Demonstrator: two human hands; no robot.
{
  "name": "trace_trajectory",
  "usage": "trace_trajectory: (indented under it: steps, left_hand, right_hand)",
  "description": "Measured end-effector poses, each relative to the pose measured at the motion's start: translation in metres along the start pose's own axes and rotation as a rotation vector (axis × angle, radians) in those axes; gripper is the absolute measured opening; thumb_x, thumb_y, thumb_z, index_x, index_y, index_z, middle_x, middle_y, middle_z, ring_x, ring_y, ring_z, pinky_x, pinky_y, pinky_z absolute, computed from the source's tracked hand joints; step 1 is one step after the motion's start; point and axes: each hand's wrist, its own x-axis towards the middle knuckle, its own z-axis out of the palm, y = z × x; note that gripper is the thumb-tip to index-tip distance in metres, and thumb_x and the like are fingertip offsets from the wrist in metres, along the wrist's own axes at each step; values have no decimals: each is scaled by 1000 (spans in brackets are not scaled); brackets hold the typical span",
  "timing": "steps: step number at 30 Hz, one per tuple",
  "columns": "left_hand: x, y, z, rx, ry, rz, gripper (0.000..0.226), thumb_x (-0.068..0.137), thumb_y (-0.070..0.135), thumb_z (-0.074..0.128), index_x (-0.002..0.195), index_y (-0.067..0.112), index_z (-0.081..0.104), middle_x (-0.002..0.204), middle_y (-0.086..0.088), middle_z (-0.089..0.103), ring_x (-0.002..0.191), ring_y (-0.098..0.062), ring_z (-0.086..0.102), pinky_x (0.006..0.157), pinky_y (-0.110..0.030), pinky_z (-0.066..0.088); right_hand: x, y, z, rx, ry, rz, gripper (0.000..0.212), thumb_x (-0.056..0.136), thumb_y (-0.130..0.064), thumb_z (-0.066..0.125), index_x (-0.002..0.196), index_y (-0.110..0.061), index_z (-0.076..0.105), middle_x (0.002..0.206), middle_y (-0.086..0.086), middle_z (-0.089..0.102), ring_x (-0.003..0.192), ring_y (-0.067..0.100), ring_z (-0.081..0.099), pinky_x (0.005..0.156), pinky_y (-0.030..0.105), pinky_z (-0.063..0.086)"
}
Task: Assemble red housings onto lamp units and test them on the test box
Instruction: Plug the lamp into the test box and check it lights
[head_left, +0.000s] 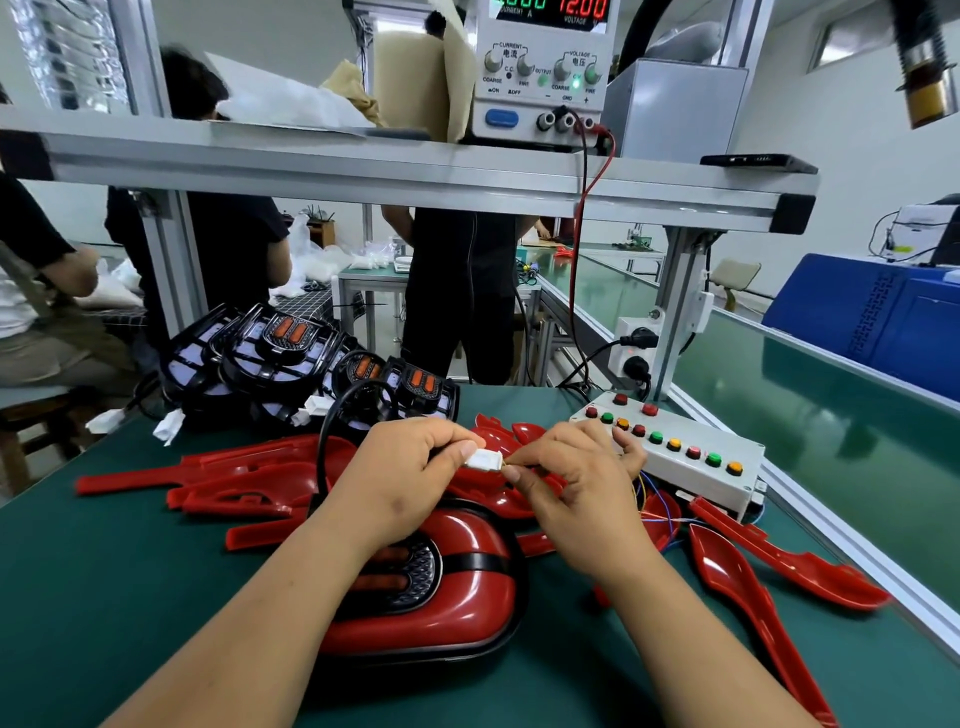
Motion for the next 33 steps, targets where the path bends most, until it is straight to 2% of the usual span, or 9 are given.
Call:
trace_trajectory:
  steps: [2, 12, 15, 17, 20, 23, 26, 30, 33]
  left_hand:
    - [0, 0, 1, -25, 6, -1, 18, 95, 17, 60, 104, 21, 75, 91, 22, 66, 92, 16, 57, 79, 3, 36]
    - [-1, -5, 4, -10, -35, -23, 19, 96, 24, 59, 105, 27, 75, 96, 12, 72, 94, 1, 63, 82, -9, 44]
    - [-1, -7, -8, 64, -82, -20, 29, 98, 34, 54, 125, 37, 63, 114, 19, 62, 105, 6, 54, 85, -1, 32]
    - [-2, -15, -27, 72, -50, -127, 34, 99, 34, 50, 132, 39, 55, 107, 19, 57, 93, 6, 53, 79, -6, 34]
    - [-11, -34, -57, 231, -51, -362, 18, 100, 35, 47, 112, 35, 61, 102, 9, 63, 89, -8, 58, 80, -27, 44]
    - [-29, -46, -66, 331, -187, -447, 26, 99, 49, 40, 89, 34, 59, 95, 9, 63, 89, -7, 57, 76, -27, 43]
    - [-44, -53, -58, 141, -248, -506, 35, 97, 57, 36, 81, 34, 57, 90, 14, 60, 86, -1, 54, 72, -19, 39]
    - [-50, -61, -48, -215, -63, -586, 27, 99, 48, 43, 94, 33, 65, 102, 18, 59, 101, -6, 53, 91, -30, 38]
    - [-50, -65, -38, -211, 69, -550, 31, 99, 43, 48, 87, 25, 70, 91, 3, 70, 94, -12, 61, 83, -30, 45]
  right_hand:
    - [0, -1, 2, 20, 9, -10, 6, 82, -27, 75, 78, -31, 73, 78, -17, 59, 92, 11, 51, 97, 41, 17]
    - [-2, 2, 7, 49, -2, -19, 5, 82, -32, 70, 78, -33, 72, 78, -22, 60, 93, 6, 50, 98, 37, 17]
    - [-2, 13, 8, -35, -9, 112, 4, 85, -34, 72, 84, -37, 74, 81, -27, 55, 98, 4, 48, 103, 39, 14]
    - [0, 20, 5, -179, -48, 292, 10, 89, -41, 65, 93, -41, 74, 89, -25, 57, 106, 6, 47, 106, 40, 14]
    - [3, 30, 1, -375, -151, 478, 22, 96, -46, 51, 107, -46, 70, 110, -20, 60, 117, 9, 42, 110, 44, 16]
    - [5, 35, 2, -430, -194, 529, 26, 98, -42, 46, 112, -44, 68, 119, -18, 59, 121, 12, 40, 113, 48, 17]
    - [4, 35, 6, -505, -258, 534, 30, 100, -38, 41, 114, -41, 67, 122, -16, 59, 124, 13, 41, 115, 50, 16]
    - [3, 35, 11, -574, -344, 510, 34, 101, -33, 35, 118, -36, 64, 124, -17, 61, 127, 11, 41, 116, 51, 12]
    - [5, 33, 13, -561, -349, 504, 38, 101, -38, 34, 130, -35, 58, 132, -16, 58, 131, 11, 41, 115, 50, 8]
